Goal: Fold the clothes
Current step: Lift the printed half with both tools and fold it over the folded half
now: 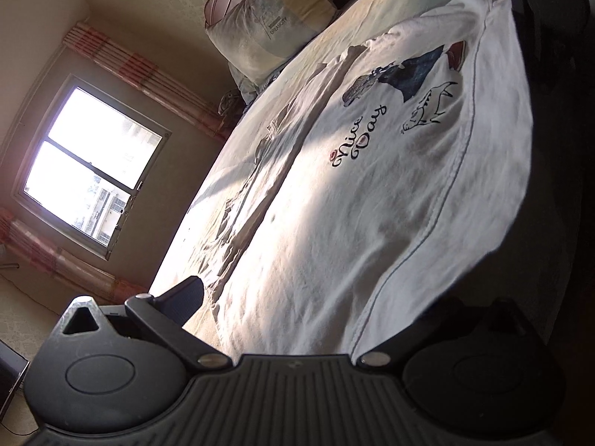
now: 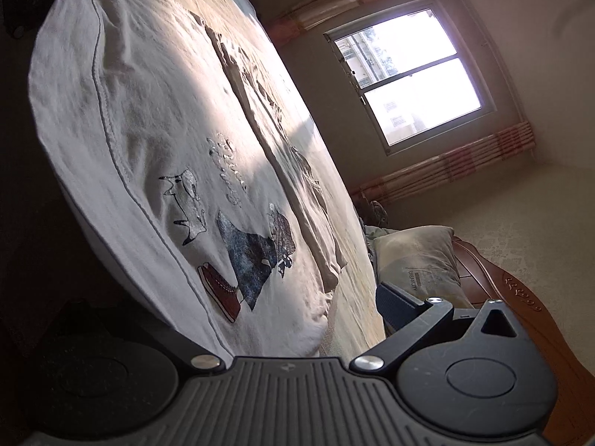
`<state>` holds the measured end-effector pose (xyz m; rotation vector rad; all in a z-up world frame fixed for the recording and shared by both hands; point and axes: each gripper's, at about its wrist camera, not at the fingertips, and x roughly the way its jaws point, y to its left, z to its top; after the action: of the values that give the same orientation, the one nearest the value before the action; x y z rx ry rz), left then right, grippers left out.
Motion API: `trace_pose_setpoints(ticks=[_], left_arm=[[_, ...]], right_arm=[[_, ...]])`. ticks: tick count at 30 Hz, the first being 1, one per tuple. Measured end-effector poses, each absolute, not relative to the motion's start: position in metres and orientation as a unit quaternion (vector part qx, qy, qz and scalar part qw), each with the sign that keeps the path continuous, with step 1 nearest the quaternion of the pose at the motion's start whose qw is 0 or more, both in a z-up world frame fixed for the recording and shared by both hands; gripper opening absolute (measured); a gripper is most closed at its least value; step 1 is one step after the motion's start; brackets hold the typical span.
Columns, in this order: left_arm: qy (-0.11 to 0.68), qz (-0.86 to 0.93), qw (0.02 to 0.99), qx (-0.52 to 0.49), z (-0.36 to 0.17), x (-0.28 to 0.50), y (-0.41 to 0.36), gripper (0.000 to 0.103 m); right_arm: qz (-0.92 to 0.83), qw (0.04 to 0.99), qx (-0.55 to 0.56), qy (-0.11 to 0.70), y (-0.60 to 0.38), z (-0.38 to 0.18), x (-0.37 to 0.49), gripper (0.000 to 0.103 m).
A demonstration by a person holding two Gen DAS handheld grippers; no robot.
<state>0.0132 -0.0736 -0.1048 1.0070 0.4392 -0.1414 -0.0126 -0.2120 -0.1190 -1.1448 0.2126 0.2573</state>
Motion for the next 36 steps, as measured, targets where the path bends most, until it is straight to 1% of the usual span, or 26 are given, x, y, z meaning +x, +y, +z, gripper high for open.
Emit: trace_pose_setpoints(ticks=[3,6,12,17,21,27,36], left_arm=[[0.219,-0.067,0.853,0.470,-0.101,0.016,-0.070,0.103],[0.208,-0.055,0.844,0.491,-0.100,0.012,-0.066,0.103],[0.187,-0.027,0.844,0.502,-0.097,0.009,-0.067,0.103],[0.189,-0.016,0.848,0.495,-0.086,0.022,-0.067,0.103],[0.202,-0.026,0.844,0.496,-0.076,0.039,-0.063,0.103],[0.200,-0.025,0.840,0.504,-0.064,0.067,-0.058,0.103],[0.189,-0.017,0.844,0.501,-0.048,0.129,-0.050,0.103]], right_arm=[[0.120,0.832,-0.531,0.106,-0.208,-0.116,-0.011,0.103],[0.108,0.833,-0.532,0.107,-0.212,-0.113,-0.011,0.103],[0.066,0.846,-0.523,0.075,-0.215,-0.108,-0.011,0.103],[0.052,0.856,-0.511,0.060,-0.217,-0.099,-0.001,0.103],[0.058,0.861,-0.502,0.059,-0.222,-0.089,0.012,0.103],[0.062,0.869,-0.489,0.051,-0.220,-0.076,0.030,0.103],[0.057,0.871,-0.485,0.044,-0.212,-0.058,0.084,0.103]])
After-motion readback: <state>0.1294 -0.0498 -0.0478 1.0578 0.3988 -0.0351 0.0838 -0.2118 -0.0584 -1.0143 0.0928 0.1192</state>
